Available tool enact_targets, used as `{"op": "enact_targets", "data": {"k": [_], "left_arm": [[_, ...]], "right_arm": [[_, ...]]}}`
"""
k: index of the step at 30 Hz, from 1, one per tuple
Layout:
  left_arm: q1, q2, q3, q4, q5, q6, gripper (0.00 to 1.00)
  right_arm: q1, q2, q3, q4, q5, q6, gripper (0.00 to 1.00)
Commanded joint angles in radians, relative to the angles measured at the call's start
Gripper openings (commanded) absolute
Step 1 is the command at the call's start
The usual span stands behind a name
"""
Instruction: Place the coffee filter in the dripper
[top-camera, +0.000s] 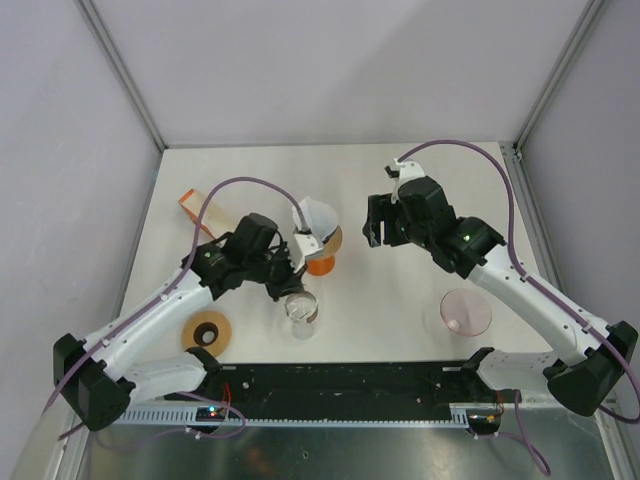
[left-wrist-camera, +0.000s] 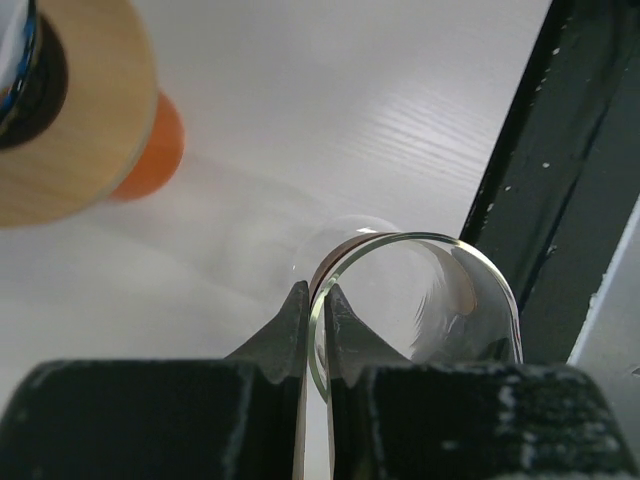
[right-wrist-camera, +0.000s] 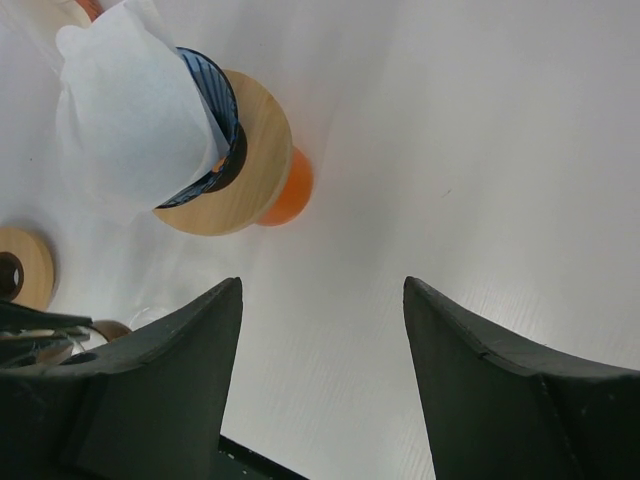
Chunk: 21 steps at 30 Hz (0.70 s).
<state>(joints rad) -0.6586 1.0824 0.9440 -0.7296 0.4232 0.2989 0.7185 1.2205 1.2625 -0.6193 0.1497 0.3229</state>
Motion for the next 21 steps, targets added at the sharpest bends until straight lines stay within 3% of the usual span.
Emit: {"op": "enact_targets", "data": {"k": [1, 14, 21], "left_arm": [[-0.095, 0.035, 0.12, 0.027, -0.024, -0.056, 0.0], [-0.287, 0.425, 0.499, 0.113, -0.188, -0.199, 0.0], [-0.297, 0.592, 0.619, 0.214, -0.205, -0.221, 0.0]], "right_arm": [[-0.003, -0.046, 0.003, -0.02, 0.068, 0.028, 0.71], [-0.378, -0.177, -0.115, -0.063, 0.029, 0.085, 0.73], [-0.579, -0.261, -0.209, 0.009, -0.098, 0.06, 0.73]]}}
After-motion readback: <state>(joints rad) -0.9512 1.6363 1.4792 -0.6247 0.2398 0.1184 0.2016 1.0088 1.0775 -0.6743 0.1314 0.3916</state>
